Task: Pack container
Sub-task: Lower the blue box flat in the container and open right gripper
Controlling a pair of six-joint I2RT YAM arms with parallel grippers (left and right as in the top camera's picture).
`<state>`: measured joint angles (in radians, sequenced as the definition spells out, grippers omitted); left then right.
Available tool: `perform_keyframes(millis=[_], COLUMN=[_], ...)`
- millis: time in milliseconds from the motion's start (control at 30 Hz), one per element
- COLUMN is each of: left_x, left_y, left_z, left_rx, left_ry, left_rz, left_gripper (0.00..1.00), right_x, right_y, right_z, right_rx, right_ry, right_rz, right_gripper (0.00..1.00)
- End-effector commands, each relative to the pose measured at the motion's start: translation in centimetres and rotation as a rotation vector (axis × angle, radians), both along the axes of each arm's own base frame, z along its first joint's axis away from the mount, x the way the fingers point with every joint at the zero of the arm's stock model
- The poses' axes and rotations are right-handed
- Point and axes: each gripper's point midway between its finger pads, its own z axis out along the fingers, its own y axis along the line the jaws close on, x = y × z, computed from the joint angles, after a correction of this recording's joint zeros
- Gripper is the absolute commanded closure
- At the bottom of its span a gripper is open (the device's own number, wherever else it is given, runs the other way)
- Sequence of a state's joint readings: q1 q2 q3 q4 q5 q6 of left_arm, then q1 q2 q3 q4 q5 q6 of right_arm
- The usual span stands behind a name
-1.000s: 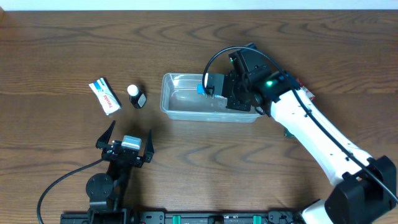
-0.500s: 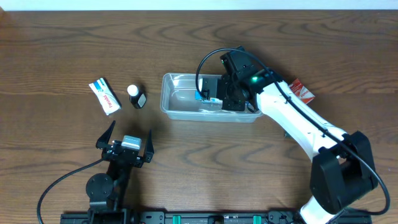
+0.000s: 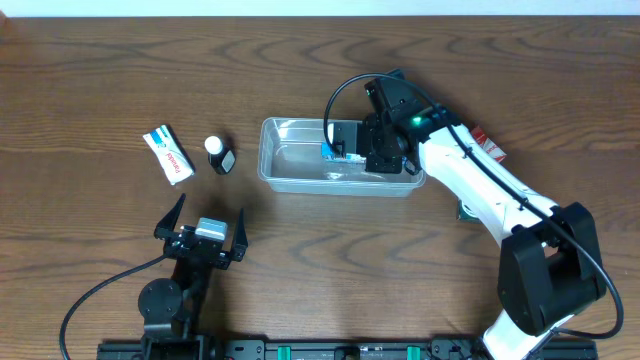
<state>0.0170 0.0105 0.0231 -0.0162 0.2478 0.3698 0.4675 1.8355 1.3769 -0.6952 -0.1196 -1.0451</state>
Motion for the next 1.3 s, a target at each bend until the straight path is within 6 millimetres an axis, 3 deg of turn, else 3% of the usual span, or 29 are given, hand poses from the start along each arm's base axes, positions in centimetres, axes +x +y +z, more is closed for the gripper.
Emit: perform_keyframes(millis=[0, 233, 467, 867, 1167, 1267], left_x=[0.0, 0.0, 0.0, 0.0, 0.0, 0.0], left_y=[0.0, 0.0, 0.0, 0.0, 0.0, 0.0], left_z=[-1.6, -1.6, -1.6, -1.6, -1.6, -1.6], left_rx=[-0.004, -0.003, -0.003, -0.003, -0.003, -0.003], left_ry=[0.045, 0.045, 0.045, 0.045, 0.045, 0.045], left_rz=[-0.002, -0.002, -0.002, -0.002, -0.002, -0.002], left_gripper=[0.02, 0.02, 0.02, 0.02, 0.02, 0.02], right_x=[0.2, 0.2, 0.0, -0.1, -1.0, -1.4], right_y=[-0.7, -0.7, -0.9, -0.9, -0.1, 0.3], right_z=[-0.5, -1.1, -3.1, -3.1, -3.1, -3.0], right_rx=[-0.021, -0.028, -0.050, -0.050, -0.058, -0.060], right_ry=[0.005, 0.017, 0.063, 0.065, 0.077, 0.080], right_rz=[0.001, 0.000, -0.001, -0.001, 0.025, 0.037], right_gripper=[0.99, 0.99, 0.99, 0.98, 0.78, 0.76])
